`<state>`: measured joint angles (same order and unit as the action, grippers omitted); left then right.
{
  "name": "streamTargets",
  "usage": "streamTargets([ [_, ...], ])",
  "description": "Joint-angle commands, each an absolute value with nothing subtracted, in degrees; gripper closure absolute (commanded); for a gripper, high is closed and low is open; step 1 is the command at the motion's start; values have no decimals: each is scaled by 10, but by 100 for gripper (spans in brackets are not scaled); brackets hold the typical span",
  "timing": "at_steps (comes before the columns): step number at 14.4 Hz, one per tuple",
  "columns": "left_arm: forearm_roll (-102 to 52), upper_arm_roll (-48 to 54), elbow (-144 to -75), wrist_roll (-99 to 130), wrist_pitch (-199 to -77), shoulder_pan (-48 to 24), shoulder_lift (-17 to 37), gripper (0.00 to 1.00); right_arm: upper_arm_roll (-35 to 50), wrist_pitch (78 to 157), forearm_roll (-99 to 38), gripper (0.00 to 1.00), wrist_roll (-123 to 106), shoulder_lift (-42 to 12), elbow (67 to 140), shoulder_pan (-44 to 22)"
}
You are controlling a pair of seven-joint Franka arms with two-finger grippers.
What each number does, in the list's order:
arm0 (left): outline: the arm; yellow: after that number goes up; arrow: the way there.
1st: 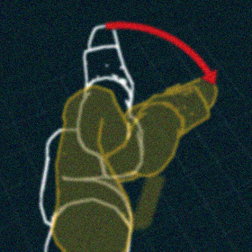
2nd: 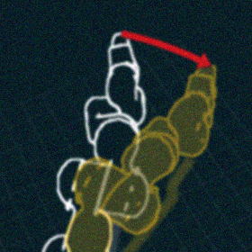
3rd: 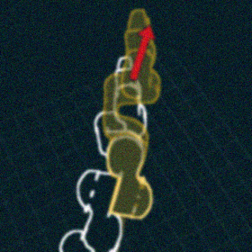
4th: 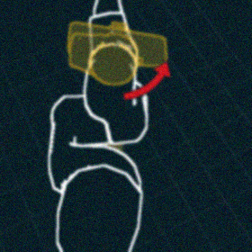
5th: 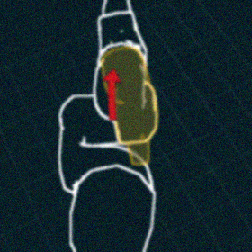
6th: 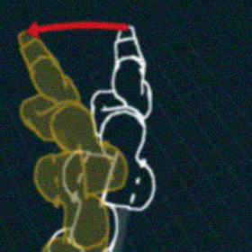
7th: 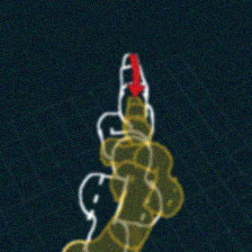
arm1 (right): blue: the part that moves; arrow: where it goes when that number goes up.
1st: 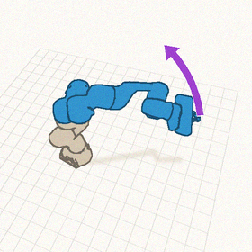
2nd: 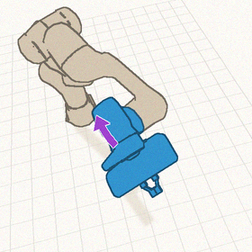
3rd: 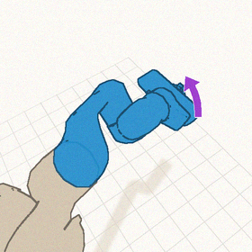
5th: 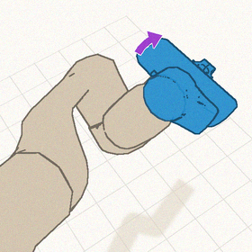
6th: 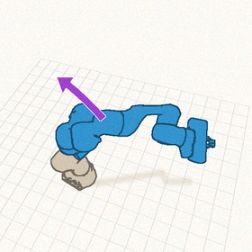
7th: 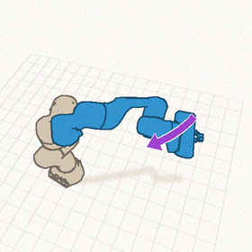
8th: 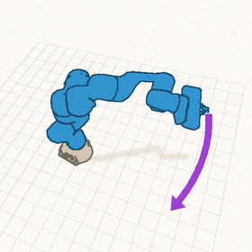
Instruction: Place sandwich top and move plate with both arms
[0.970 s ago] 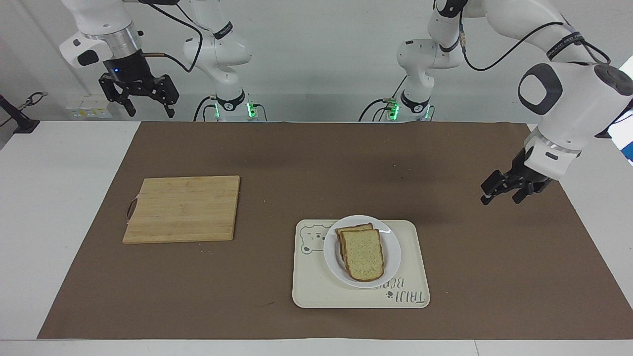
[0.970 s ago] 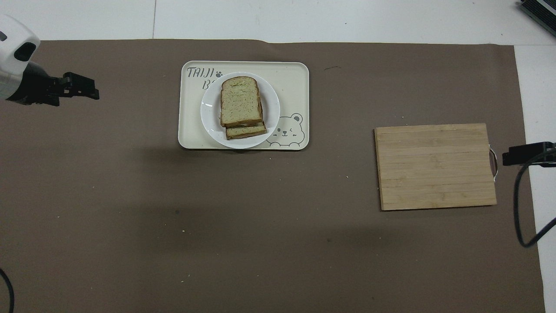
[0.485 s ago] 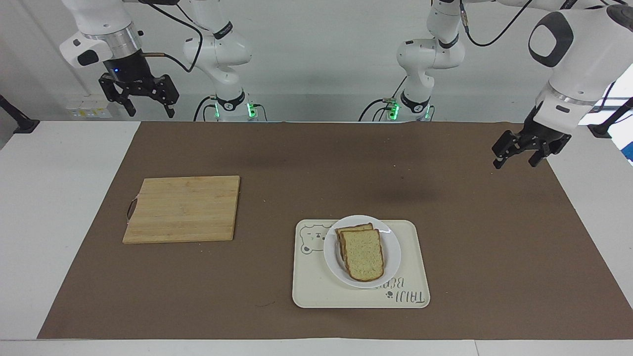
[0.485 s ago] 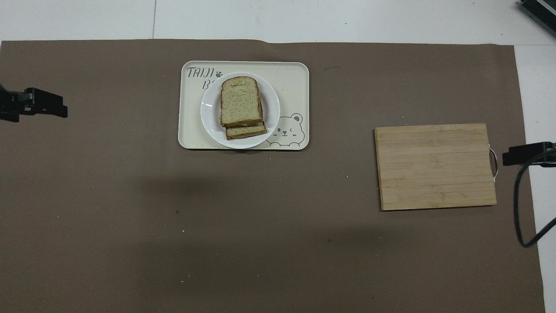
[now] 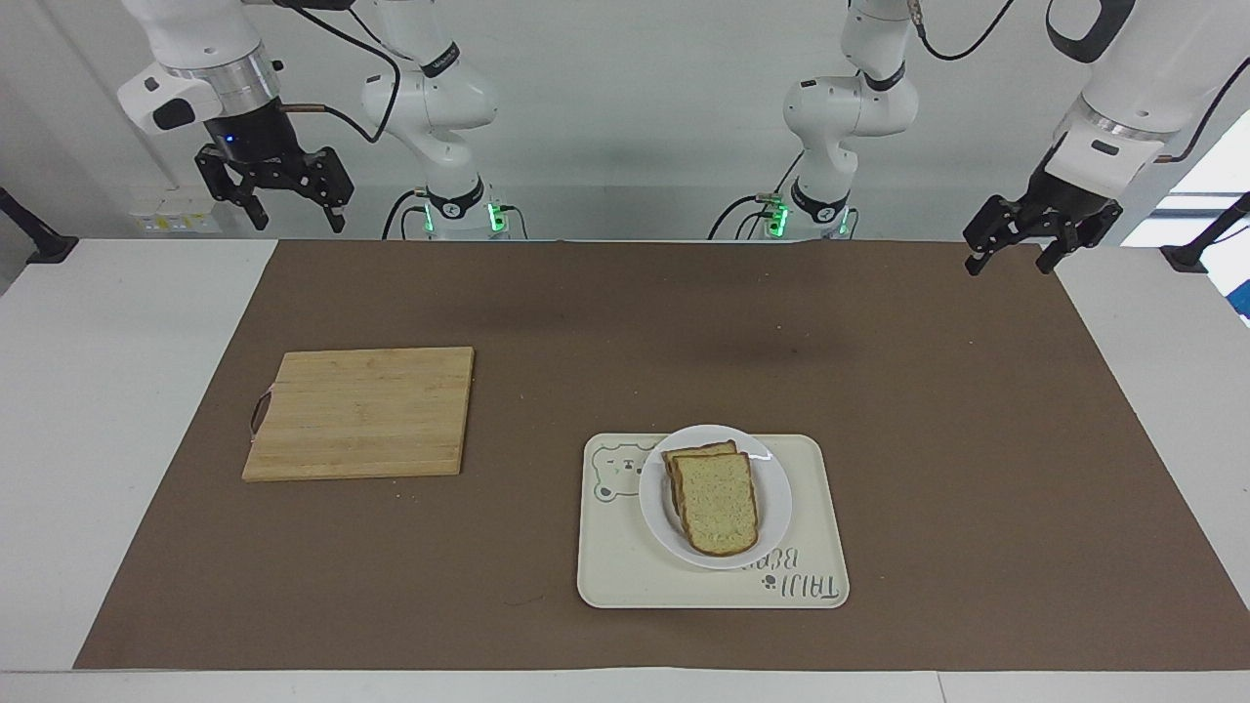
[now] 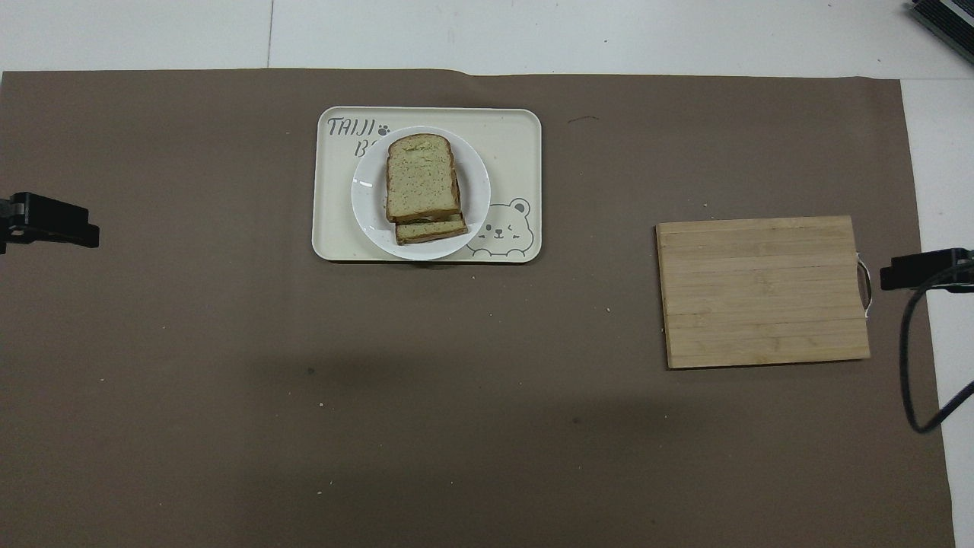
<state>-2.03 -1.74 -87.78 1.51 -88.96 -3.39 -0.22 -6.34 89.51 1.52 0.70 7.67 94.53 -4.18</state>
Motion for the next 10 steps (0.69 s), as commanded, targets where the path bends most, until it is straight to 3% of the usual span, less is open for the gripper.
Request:
streamTargets([
  [1, -7, -19, -895, 17, -882, -41, -16, 0, -62, 887, 18, 0, -6, 78, 941, -40],
  [10, -14, -21, -894, 16, -884, -36, -16, 0, -62, 887, 18, 0, -6, 78, 941, -40],
])
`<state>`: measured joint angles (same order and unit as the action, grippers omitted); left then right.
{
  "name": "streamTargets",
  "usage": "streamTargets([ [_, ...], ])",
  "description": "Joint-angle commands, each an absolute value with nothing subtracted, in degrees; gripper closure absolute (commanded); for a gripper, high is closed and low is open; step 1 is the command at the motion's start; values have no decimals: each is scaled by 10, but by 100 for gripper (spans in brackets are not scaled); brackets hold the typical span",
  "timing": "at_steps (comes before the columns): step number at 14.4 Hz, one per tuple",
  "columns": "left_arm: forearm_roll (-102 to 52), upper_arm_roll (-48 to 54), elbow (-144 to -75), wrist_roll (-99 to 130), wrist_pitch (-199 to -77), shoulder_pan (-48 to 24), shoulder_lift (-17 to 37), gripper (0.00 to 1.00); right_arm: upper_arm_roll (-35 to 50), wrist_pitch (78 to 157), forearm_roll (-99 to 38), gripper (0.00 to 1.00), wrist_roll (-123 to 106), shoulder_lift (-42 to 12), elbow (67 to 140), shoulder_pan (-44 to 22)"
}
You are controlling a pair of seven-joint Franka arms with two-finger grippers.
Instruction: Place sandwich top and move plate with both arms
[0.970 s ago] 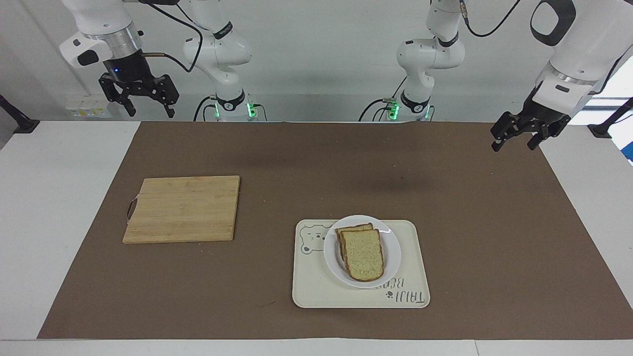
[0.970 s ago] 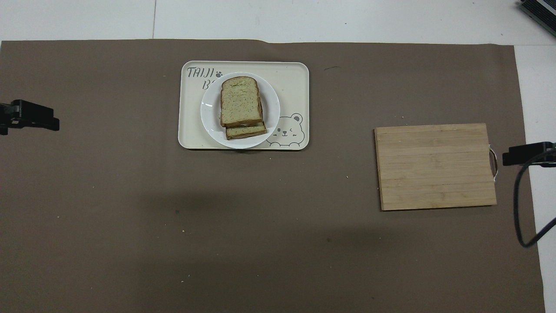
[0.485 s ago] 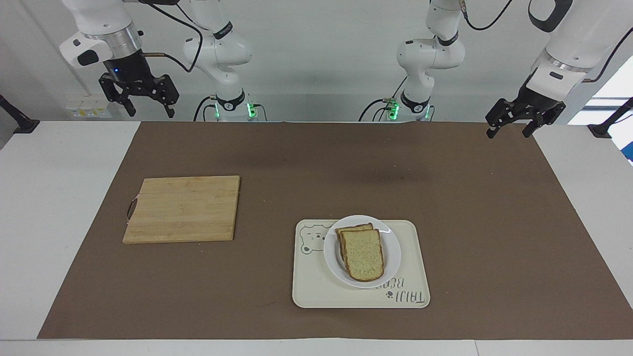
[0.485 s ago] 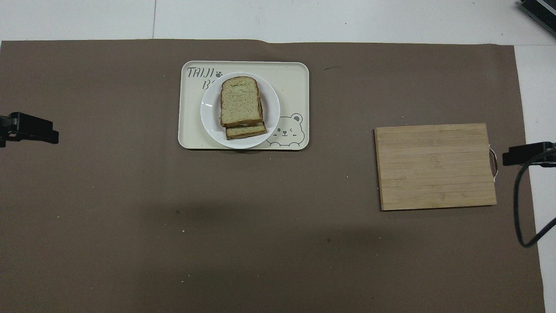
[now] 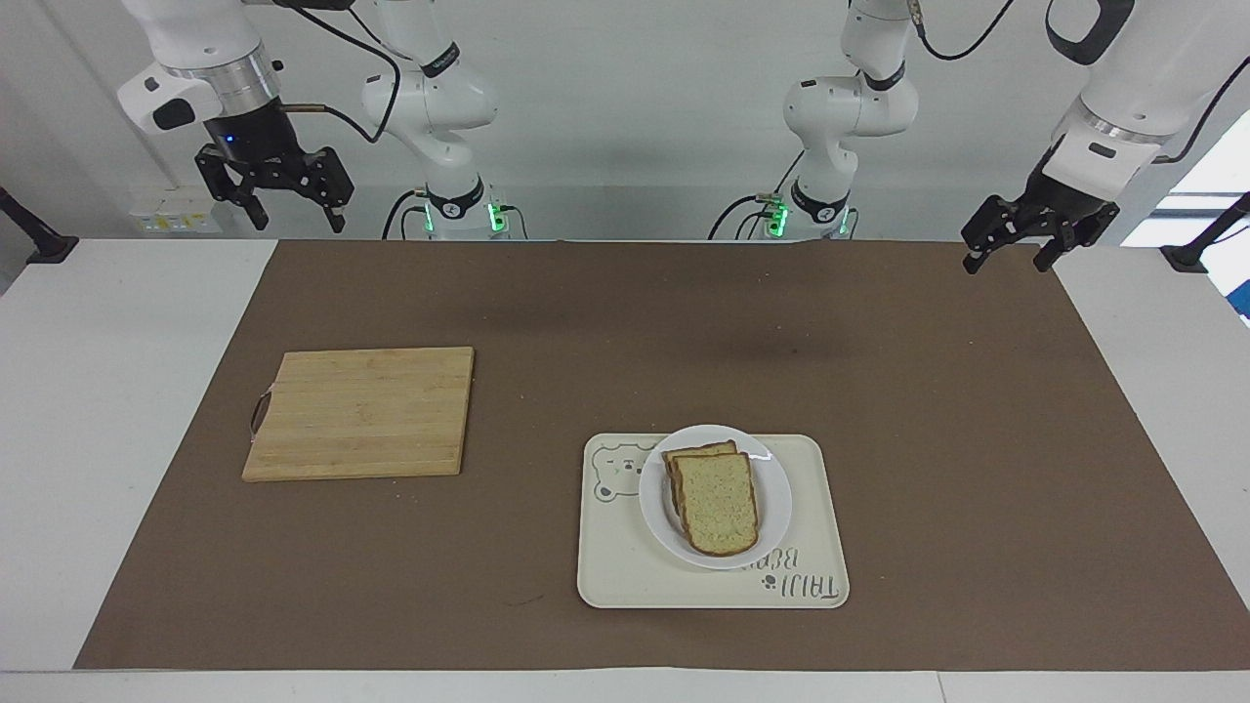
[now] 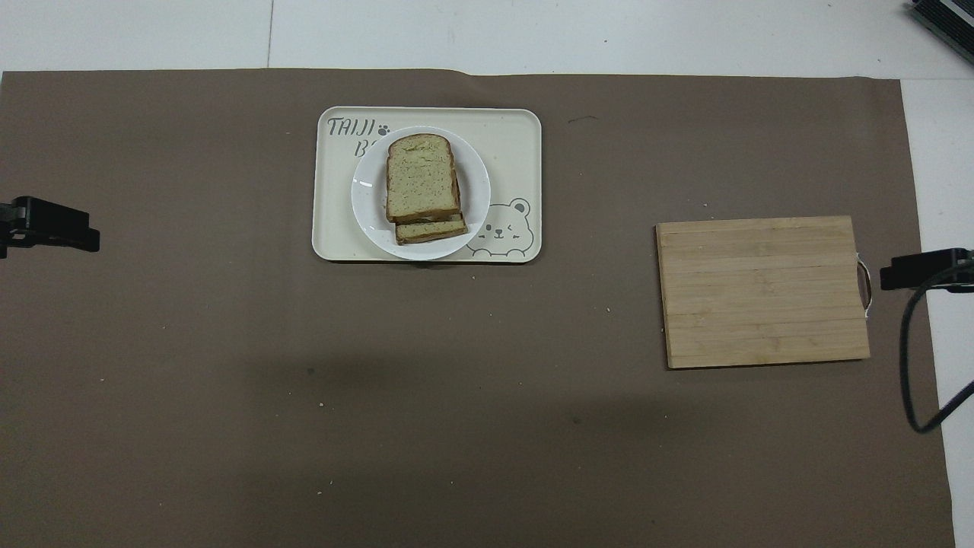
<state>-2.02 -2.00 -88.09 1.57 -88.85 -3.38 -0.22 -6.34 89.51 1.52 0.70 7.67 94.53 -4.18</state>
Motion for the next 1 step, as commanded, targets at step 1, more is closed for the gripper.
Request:
streamTargets([
  [1, -14, -21, -894, 16, -882, -37, -16, 0, -62, 887, 17, 0, -6, 78, 941, -40],
])
